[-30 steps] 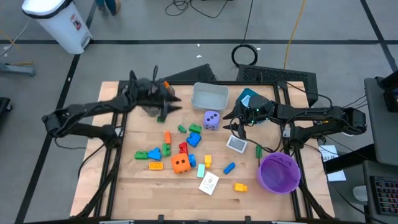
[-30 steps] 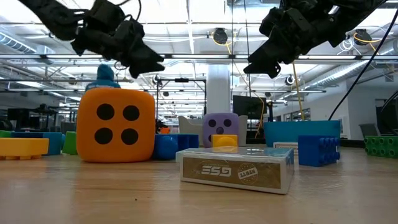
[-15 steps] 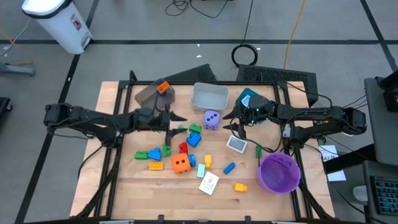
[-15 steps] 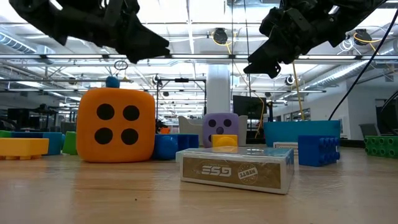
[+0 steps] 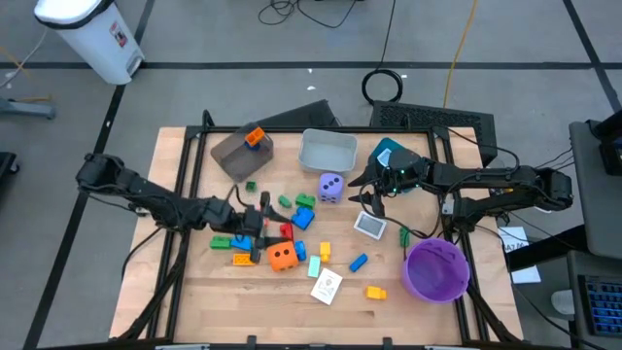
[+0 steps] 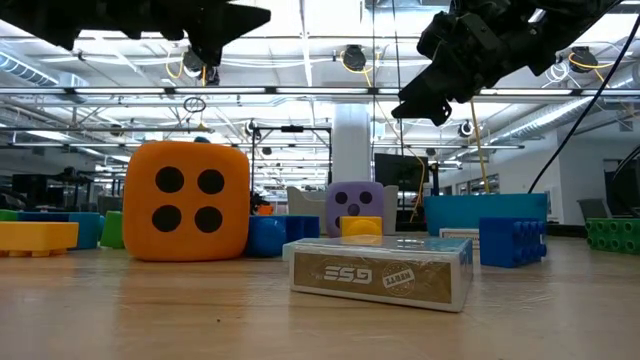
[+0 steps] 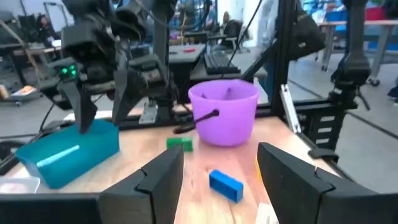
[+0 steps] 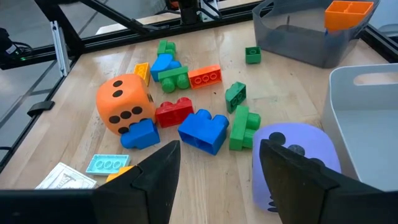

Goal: Pick & Place Toys
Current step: Put the green gamepiece into the black bin

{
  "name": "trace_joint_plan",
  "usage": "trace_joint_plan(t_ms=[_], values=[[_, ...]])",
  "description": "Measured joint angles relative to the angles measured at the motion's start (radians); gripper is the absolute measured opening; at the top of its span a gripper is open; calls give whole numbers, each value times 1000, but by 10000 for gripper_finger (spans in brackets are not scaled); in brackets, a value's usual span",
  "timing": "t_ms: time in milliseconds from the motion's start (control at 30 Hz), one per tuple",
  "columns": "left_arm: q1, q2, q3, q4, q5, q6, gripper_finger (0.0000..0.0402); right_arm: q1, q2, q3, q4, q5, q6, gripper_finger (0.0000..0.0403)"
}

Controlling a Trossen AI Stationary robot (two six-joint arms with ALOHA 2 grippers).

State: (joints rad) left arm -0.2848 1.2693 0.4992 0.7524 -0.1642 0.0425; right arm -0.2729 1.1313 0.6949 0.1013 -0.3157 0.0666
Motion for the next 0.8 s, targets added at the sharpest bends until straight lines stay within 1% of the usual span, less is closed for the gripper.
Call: trace_joint_plan(t_ms=[167,267,367,500,567,633,700,800], values=[[-6,52,0,28,-22,-15,214,0,0,0,0,0,0,212],[-1,54,0,22,-23,-26,214,0,0,0,0,0,0,212],[-1,53,0,23,-27,-5,214,0,0,0,0,0,0,212],[2,53,0,47,-110,76,214,0,0,0,0,0,0,212],[16,53,0,73,-135,122,214,0,0,0,0,0,0,212],[40,53,0,115,-133,156,214,0,0,0,0,0,0,212],[68,53,0,146,-123,159,214,0,0,0,0,0,0,212],[104,52,3,143,-83,141,214,0,0,0,0,0,0,212]])
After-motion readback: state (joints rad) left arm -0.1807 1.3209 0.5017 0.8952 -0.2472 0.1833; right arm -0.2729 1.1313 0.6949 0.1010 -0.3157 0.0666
